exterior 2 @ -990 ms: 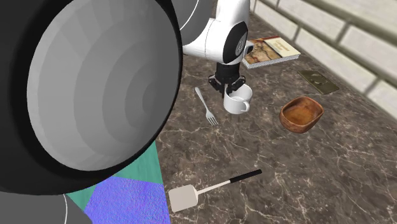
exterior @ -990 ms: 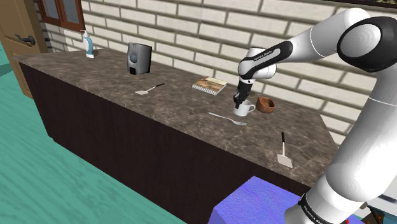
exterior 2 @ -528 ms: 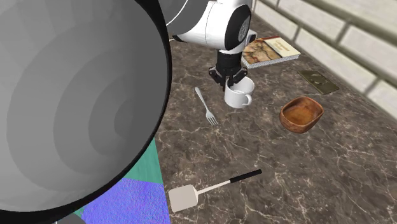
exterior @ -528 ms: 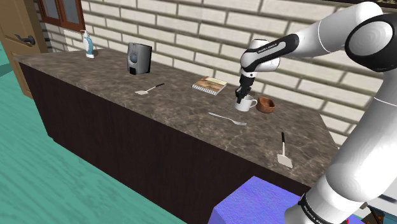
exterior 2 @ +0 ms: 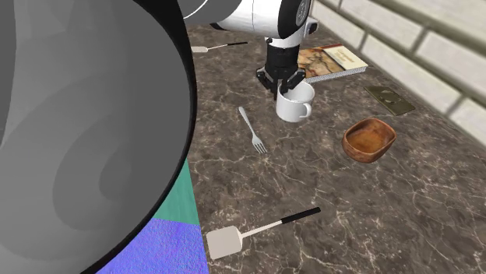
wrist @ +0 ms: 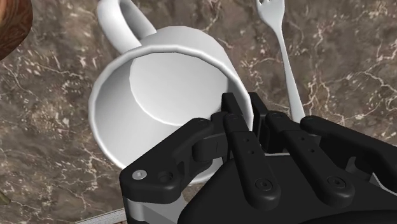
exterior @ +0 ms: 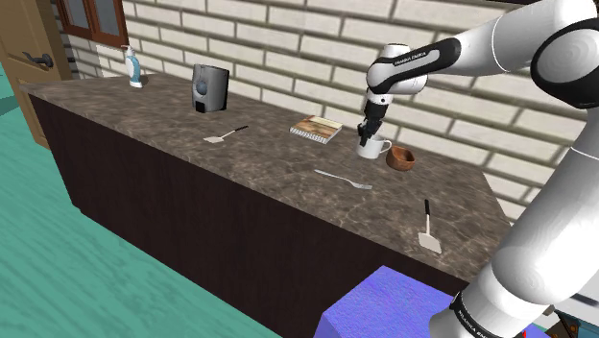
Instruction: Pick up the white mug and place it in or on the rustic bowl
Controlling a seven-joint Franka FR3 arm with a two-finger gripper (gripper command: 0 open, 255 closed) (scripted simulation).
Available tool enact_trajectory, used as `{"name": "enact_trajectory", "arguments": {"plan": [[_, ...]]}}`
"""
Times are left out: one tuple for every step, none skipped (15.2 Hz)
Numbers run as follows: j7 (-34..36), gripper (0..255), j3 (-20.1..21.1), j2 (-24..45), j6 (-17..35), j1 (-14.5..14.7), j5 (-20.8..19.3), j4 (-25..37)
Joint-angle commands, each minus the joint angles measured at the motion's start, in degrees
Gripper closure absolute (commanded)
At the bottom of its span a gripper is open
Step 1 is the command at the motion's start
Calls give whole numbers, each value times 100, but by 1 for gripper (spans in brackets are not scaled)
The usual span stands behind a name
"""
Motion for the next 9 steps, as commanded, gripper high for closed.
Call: {"name": "enact_trajectory", "arguments": {"plan": [[-4, 255, -3, -53, -148, -1, -9, 95], [-3, 255, -2, -73, -222, 0, -13, 149], [-2, 255, -2, -93, -295, 1, -16, 203], [-2, 255, -2, -111, -369, 1, -20, 259], [-1, 255, -2, -128, -444, 2, -22, 317], [-1, 255, -1, -144, -518, 3, -25, 376], [-1, 255, -1, -158, -592, 4, -27, 436], [-1, 255, 0, -172, -667, 4, -29, 497], [-2, 255, 0, -184, -742, 5, -31, 560]]}}
